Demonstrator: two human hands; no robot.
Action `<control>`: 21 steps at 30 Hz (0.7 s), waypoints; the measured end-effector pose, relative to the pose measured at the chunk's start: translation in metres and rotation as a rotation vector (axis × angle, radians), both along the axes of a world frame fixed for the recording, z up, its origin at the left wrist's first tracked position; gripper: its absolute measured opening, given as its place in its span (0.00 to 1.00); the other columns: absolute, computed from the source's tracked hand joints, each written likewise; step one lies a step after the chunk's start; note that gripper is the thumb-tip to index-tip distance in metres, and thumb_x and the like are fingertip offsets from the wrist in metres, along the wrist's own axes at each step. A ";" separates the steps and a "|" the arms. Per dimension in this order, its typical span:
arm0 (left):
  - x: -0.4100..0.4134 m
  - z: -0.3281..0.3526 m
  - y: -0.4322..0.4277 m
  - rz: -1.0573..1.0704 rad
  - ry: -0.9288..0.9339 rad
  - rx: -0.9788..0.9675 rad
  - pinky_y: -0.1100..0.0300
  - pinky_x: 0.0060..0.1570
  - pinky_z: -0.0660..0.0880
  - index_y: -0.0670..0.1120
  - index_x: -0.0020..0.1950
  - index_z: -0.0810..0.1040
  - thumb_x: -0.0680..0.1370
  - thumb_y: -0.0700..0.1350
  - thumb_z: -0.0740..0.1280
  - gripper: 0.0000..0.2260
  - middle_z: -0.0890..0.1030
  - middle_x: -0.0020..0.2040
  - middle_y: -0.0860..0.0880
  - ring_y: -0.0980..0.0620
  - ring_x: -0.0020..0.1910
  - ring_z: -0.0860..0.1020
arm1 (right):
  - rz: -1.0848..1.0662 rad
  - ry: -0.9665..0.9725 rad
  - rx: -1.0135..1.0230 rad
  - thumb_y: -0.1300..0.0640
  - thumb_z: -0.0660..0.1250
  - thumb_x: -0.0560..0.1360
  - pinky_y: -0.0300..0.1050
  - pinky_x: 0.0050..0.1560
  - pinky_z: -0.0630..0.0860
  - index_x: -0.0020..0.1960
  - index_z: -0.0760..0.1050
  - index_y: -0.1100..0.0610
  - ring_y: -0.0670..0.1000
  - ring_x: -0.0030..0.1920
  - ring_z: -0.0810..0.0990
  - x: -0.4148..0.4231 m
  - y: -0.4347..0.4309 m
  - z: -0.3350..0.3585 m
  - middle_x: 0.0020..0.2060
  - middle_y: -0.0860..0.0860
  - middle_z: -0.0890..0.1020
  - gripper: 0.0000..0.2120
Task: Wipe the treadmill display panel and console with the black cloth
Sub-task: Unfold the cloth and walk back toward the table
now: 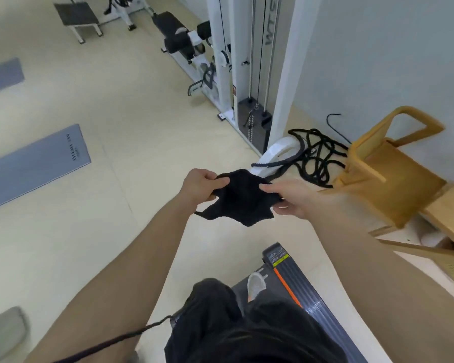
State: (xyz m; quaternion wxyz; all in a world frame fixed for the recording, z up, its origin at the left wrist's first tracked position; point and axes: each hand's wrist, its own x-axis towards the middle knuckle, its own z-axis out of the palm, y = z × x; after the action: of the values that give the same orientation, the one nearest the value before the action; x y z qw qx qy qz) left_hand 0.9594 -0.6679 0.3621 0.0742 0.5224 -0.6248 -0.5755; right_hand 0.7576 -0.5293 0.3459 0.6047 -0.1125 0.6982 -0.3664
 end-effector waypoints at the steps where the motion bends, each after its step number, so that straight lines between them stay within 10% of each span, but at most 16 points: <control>1: -0.006 -0.003 -0.008 -0.015 0.015 0.031 0.66 0.31 0.73 0.42 0.35 0.73 0.75 0.43 0.74 0.14 0.71 0.32 0.49 0.53 0.30 0.71 | -0.012 -0.060 -0.029 0.52 0.76 0.74 0.43 0.46 0.78 0.57 0.80 0.60 0.51 0.47 0.81 0.001 -0.015 -0.004 0.49 0.53 0.84 0.16; 10: -0.069 -0.089 -0.120 -0.186 0.137 0.120 0.59 0.52 0.81 0.42 0.55 0.84 0.79 0.41 0.71 0.07 0.86 0.52 0.42 0.51 0.49 0.83 | -0.162 -0.269 -0.180 0.56 0.72 0.78 0.40 0.44 0.80 0.55 0.81 0.59 0.48 0.41 0.82 -0.012 -0.142 -0.081 0.42 0.53 0.84 0.09; 21: -0.161 -0.216 -0.248 -0.350 0.242 -0.243 0.52 0.52 0.82 0.49 0.50 0.87 0.76 0.40 0.73 0.06 0.86 0.42 0.53 0.54 0.45 0.84 | -0.680 -0.310 -0.364 0.64 0.70 0.78 0.38 0.39 0.82 0.53 0.80 0.61 0.45 0.37 0.85 -0.054 -0.260 -0.205 0.39 0.53 0.85 0.05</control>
State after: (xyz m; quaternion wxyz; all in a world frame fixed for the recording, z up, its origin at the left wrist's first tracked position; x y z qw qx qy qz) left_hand 0.7979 -0.9156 0.1463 0.1101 0.3205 -0.7571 -0.5585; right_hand 0.7033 -0.7888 0.1411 0.5176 0.0760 0.5201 -0.6752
